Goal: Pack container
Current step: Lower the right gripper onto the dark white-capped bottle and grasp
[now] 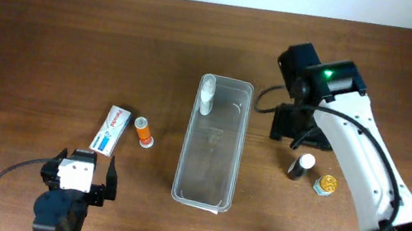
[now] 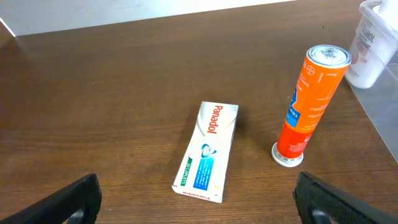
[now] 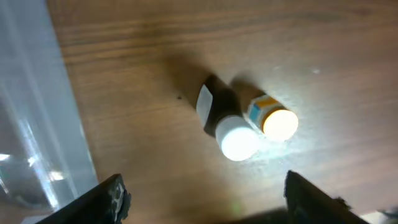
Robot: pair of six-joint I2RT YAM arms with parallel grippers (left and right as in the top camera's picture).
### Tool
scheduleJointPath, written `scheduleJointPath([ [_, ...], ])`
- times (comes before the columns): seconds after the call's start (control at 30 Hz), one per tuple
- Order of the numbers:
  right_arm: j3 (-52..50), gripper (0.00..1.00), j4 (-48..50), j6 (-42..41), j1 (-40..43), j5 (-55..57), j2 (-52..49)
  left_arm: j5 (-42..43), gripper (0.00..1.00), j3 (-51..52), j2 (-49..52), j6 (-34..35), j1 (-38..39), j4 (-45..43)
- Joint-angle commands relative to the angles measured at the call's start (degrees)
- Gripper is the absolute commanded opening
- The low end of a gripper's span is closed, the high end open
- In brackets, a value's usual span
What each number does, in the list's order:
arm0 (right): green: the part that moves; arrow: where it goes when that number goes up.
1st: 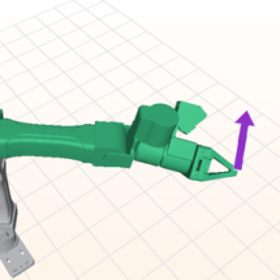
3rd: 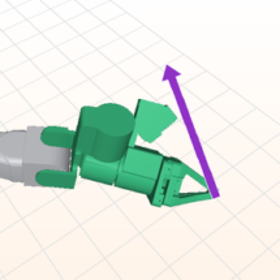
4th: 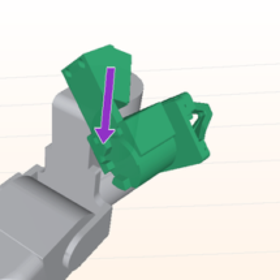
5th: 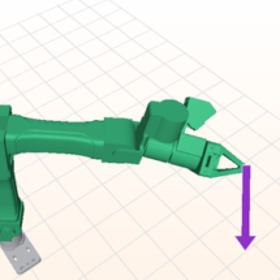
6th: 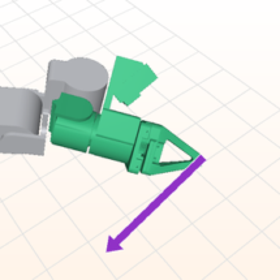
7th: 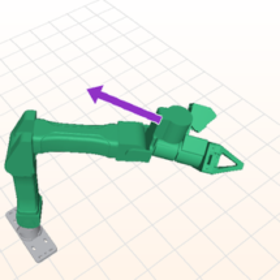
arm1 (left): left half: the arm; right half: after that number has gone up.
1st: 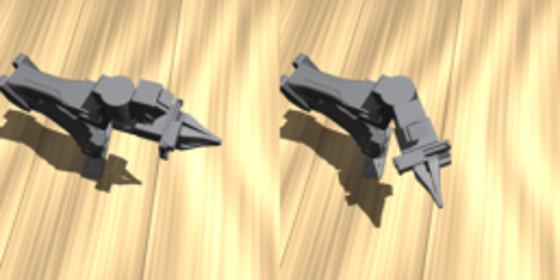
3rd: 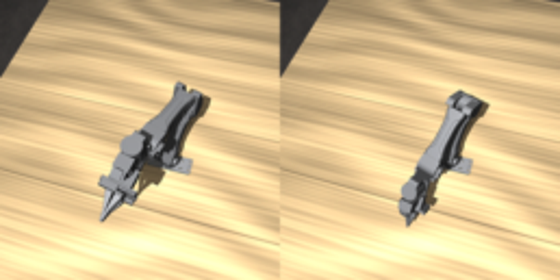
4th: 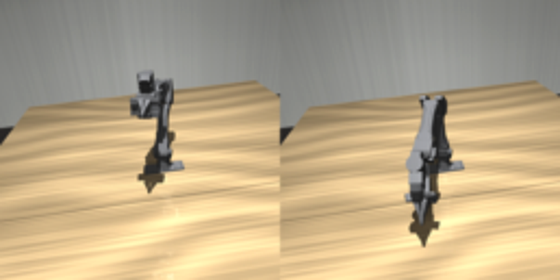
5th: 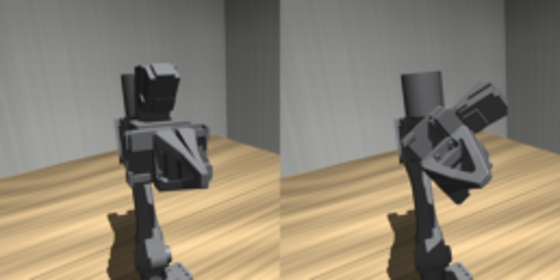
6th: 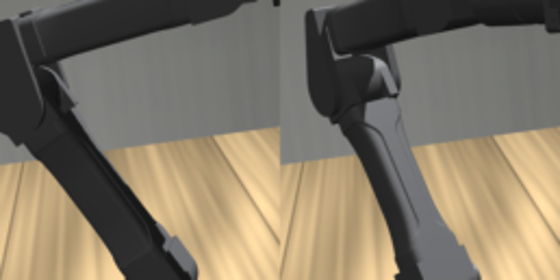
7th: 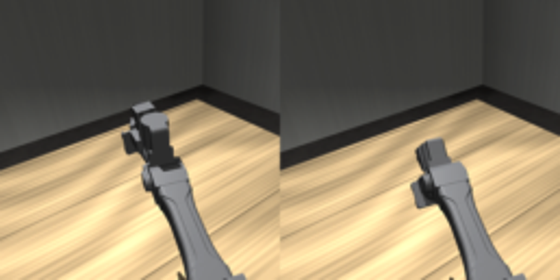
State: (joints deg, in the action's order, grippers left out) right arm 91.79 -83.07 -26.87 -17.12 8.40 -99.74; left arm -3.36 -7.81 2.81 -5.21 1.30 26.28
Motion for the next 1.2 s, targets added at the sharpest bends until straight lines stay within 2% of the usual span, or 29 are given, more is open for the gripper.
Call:
scheduleJointPath([
  [0.0,-4.5,0.73,3.0,3.1,2.9,-5.6,-0.7,0.6,0.99,0.2,-0.5,-1.1,-0.3,-0.1],
  [0.33,-14.7,0.70,11.3,4.2,6.7,-6.7,-0.7,0.6,0.99,0.2,-0.5,-1.1,-0.3,-0.1],
  [0.47,-15.8,0.65,12.0,4.2,7.0,-6.7,-0.7,0.6,1.00,0.2,-0.5,-1.1,-0.3,-0.1],
  [0.63,-15.8,0.63,12.7,4.2,7.1,-6.6,-0.7,0.6,0.99,0.2,-0.5,-1.1,-0.3,-0.1],
  [0.8,-15.8,0.48,12.7,4.1,7.1,-6.5,-0.7,0.6,1.00,0.2,-0.5,-1.1,-0.3,-0.1],
  [1.03,-15.8,0.46,12.6,3.9,7.1,-6.5,-0.7,0.6,0.99,0.2,-0.5,-1.1,-0.3,-0.1],
  [1.13,-15.8,0.33,12.4,3.9,7.1,-6.5,-0.7,0.6,0.99,0.2,-0.5,-1.1,-0.3,-0.1],
  [1.17,-15.8,0.32,12.4,3.9,7.1,-6.5,-0.7,0.6,0.99,0.2,-0.5,-1.1,-0.3,-0.1],
])
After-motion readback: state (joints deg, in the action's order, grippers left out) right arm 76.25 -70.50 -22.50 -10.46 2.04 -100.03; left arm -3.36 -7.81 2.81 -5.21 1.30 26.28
